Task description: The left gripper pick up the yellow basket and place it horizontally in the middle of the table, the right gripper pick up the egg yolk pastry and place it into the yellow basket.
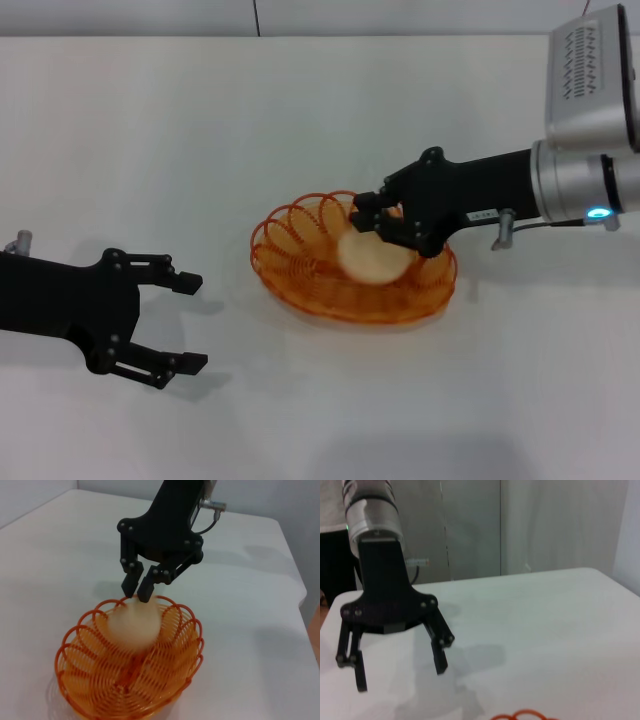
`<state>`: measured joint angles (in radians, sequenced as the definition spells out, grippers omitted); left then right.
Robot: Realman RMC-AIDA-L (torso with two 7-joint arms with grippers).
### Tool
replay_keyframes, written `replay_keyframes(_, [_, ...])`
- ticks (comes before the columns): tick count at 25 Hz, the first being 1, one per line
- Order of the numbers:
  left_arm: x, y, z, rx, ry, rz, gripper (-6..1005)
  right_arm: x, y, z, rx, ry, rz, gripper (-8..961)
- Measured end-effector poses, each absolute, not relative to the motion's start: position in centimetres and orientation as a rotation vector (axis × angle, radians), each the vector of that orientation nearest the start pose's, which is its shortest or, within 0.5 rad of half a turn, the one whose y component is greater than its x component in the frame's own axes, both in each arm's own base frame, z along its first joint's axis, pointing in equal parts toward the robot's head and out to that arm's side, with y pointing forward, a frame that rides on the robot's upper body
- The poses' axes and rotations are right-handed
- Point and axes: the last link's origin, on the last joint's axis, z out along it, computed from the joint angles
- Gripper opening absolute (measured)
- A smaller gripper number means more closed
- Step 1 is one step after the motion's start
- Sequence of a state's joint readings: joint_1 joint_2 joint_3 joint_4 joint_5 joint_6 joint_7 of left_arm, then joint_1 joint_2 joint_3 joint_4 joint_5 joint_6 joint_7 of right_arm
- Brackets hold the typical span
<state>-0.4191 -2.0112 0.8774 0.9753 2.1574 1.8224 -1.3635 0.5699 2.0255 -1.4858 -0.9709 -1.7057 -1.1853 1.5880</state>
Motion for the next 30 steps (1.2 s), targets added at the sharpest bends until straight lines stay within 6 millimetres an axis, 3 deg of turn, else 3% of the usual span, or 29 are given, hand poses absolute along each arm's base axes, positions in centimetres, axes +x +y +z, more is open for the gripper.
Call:
replay_keyframes(4, [-27.4,28.8,4.0,-3.069,-0.284,-0.265,890,15.5,35.8,-5.0,-2.92,0.153,0.427,146])
replay_keyframes(13, [-27.5,29.0,4.0,-3.057,-0.285,-0.259,890,15.6,35.5,-4.5,-2.937,0.144,0.452,346])
replay_keyframes(14, [-27.5,29.0,4.1,-3.055,-0.284,-0.259,890,15.7,35.4,-4.2,-2.942,0.143,0.46,368])
replay_keyframes(17, [-27.5,29.0,4.2,-3.049,-0.274,-0.26,890,16.3,34.9,-2.8,-2.957,0.138,0.517,603])
replay_keyframes(23, [-27.4,29.2,4.3,-3.049,-0.264,-0.255,890,18.6,33.2,1.2,-2.947,0.101,0.681,769])
replay_keyframes(26, [-27.4,29.3,4.4,-3.048,-0.258,-0.252,890,20.2,32.4,2.4,-2.952,0.072,0.667,769])
replay_keyframes(30, [-27.2,29.4,4.5,-3.058,-0.246,-0.254,890,22.1,31.8,2.6,-2.982,0.091,0.605,769])
